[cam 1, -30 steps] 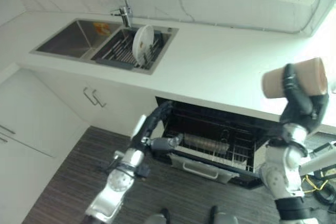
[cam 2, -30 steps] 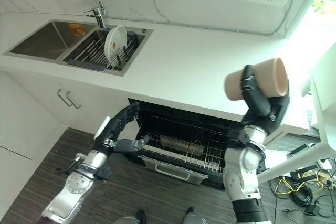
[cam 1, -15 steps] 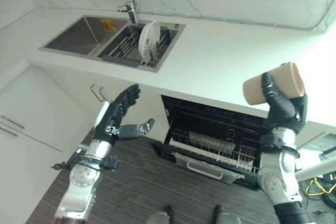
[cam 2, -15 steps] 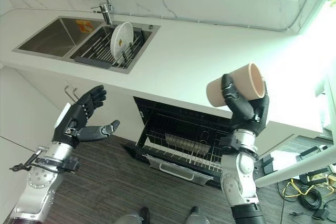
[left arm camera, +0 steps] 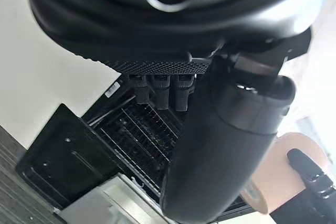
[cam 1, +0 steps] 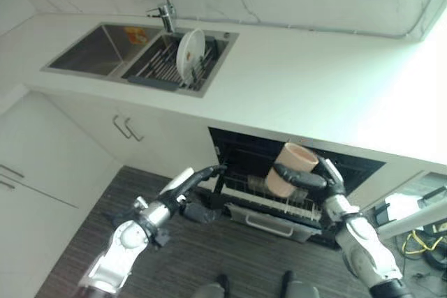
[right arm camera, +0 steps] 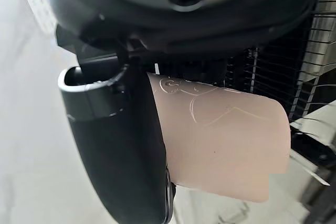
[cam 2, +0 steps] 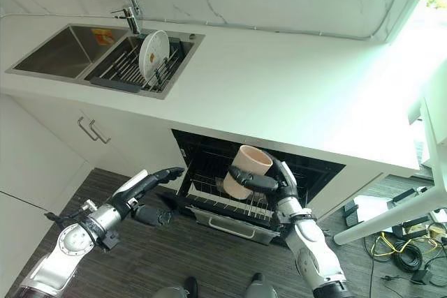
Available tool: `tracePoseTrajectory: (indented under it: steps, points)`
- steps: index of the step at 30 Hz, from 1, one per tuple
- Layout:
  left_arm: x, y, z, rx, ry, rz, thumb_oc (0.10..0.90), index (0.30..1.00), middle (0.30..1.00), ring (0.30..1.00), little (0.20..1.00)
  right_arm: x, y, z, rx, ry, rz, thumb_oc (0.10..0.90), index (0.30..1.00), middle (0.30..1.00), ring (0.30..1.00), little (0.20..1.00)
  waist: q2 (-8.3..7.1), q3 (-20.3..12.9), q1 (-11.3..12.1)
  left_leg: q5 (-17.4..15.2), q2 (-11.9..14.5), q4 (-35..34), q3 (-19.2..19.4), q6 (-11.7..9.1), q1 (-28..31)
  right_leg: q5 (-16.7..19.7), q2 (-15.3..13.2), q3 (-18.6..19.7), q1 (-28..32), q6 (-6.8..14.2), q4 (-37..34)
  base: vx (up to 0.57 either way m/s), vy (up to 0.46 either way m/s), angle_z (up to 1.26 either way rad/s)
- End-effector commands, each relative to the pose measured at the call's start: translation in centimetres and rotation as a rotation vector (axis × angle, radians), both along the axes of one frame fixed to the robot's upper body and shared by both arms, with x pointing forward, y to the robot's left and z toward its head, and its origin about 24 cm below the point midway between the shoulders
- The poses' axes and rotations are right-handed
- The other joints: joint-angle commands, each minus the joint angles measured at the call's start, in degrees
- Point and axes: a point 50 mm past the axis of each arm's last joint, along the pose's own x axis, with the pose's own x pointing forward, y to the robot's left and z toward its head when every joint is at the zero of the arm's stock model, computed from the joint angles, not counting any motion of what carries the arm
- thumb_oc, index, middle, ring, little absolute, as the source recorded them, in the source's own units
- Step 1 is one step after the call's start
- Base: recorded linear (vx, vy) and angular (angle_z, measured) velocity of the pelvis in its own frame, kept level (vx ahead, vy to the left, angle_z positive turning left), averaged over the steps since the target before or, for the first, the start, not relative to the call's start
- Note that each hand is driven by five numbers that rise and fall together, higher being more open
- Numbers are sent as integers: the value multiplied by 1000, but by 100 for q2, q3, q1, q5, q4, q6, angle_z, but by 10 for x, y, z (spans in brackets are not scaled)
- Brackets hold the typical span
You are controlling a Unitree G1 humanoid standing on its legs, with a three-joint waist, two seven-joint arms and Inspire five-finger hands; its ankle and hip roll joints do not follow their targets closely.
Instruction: Place the dishes in the dishwasher.
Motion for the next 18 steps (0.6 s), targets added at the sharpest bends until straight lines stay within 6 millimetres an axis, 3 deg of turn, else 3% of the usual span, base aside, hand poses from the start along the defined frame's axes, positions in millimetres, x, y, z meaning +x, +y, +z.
tracePoseTrajectory:
  steps: [1, 8, 18]
  points:
    - [19, -12, 45, 85, -216, -114, 800, 900, 900, 900, 900, 20, 21, 58, -46, -276, 182, 400, 300, 300, 300, 300, -197, -244, -54, -432, 126, 348, 40, 21, -149, -297, 26, 166, 173, 395, -35, 0, 0, 0]
    - [27, -23, 45, 212, -185, -218, 800, 900, 900, 900, 900, 27, 8, 39, -206, -110, 274, 400, 300, 300, 300, 300, -289, -111, -51, -340, 220, 348, 81, -24, -204, -230, -3, 84, 134, 426, -35, 19, -59, 1]
    - [50, -28, 60, 364, -228, -250, 800, 900, 900, 900, 900, 63, -21, 43, -213, 12, 80, 400, 300, 300, 300, 300, -277, 239, -21, -235, 232, 348, 35, -59, -375, -113, 8, 143, -39, 442, -35, -21, -32, 4]
